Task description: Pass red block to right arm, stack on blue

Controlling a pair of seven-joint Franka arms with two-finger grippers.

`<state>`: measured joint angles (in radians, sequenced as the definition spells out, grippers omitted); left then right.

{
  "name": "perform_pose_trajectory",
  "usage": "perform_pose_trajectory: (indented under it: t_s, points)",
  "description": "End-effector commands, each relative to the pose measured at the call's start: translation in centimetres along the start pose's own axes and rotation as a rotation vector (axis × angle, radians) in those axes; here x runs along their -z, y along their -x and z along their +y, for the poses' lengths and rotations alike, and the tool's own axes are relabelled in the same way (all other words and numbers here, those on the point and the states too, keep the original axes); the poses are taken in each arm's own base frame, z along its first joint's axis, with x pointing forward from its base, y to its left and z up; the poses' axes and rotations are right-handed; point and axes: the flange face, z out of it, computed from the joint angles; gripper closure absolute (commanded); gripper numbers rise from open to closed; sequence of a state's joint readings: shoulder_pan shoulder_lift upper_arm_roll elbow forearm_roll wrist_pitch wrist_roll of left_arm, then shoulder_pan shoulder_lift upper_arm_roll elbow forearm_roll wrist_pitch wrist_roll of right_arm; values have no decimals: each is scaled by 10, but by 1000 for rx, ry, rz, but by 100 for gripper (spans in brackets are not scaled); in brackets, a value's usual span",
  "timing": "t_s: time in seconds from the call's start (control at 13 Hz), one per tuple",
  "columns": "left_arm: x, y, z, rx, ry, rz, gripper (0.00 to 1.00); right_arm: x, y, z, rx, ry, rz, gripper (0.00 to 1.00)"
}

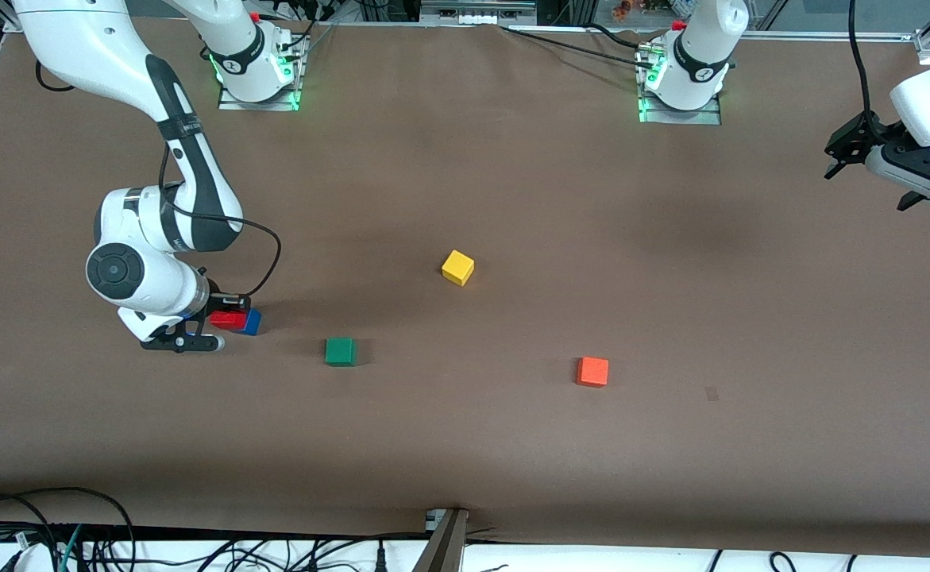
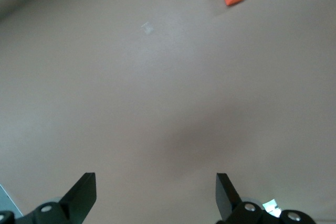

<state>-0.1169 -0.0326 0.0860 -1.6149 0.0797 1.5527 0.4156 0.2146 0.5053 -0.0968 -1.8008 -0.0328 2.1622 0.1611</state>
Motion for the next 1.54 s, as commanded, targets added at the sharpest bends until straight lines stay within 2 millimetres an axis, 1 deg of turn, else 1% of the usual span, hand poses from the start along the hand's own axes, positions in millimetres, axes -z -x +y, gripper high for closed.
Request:
perform_pose_trajectory:
  t_s: [0.0, 0.08, 0.15, 0.23, 0.38, 0.46, 0.54, 0.62, 0.77, 0.85, 0.92, 1.0, 1.08, 1.15, 1.23, 1.31, 1.38, 1.46]
  points:
    - [2, 6, 0, 228, -12, 9, 0, 9, 4, 0, -4, -11, -18, 0]
    - [1, 5, 1, 291, -10, 7, 0, 18, 6, 1, -5, -11, -26, 0]
    - [0, 5, 1, 329, 1, 8, 0, 32, 7, 2, -2, -11, -23, 0]
    - [-3, 6, -2, 379, 38, 12, 0, 55, 10, 3, -1, -15, -10, 0]
    - [-10, 8, -10, 408, 98, 32, 0, 105, 14, 6, -2, -23, 16, 0]
    - [-10, 12, -11, 429, 107, 46, 0, 135, 11, 6, 0, -28, 49, 0]
    - [-6, 19, -8, 430, 110, 58, 0, 168, 10, 8, -3, -35, 77, 0]
    - [-4, 26, -5, 434, 110, 67, 0, 194, 11, 10, -10, -33, 70, 0]
    - [-8, 32, -2, 465, 114, 60, 0, 253, 29, 19, -30, -25, 18, 0]
    - [-9, 31, -1, 474, 114, 56, 0, 278, 34, 27, -23, -22, 26, 0]
    - [-10, 25, 7, 464, 109, 53, 0, 298, 42, 34, -30, -26, 29, 0]
    - [-10, 21, 12, 468, 106, 52, 0, 312, 53, 47, -46, -25, 15, 0]
    - [-9, 17, 19, 481, 105, 51, 0, 332, 68, 52, -48, -30, 25, 0]
    - [-8, 15, 25, 493, 104, 51, 0, 349, 82, 53, -49, -36, 42, 0]
    - [-7, 14, 26, 498, 105, 51, 0, 363, 98, 56, -58, -45, 59, 0]
    - [-11, 11, 26, 498, 108, 47, 0, 363, 108, 62, -66, -52, 56, 0]
    - [-16, 7, 24, 502, 110, 36, 0, 363, 120, 89, -99, -68, 59, 0]
    - [-15, 5, 21, 505, 110, 39, 0, 359, 129, 98, -106, -74, 55, 0]
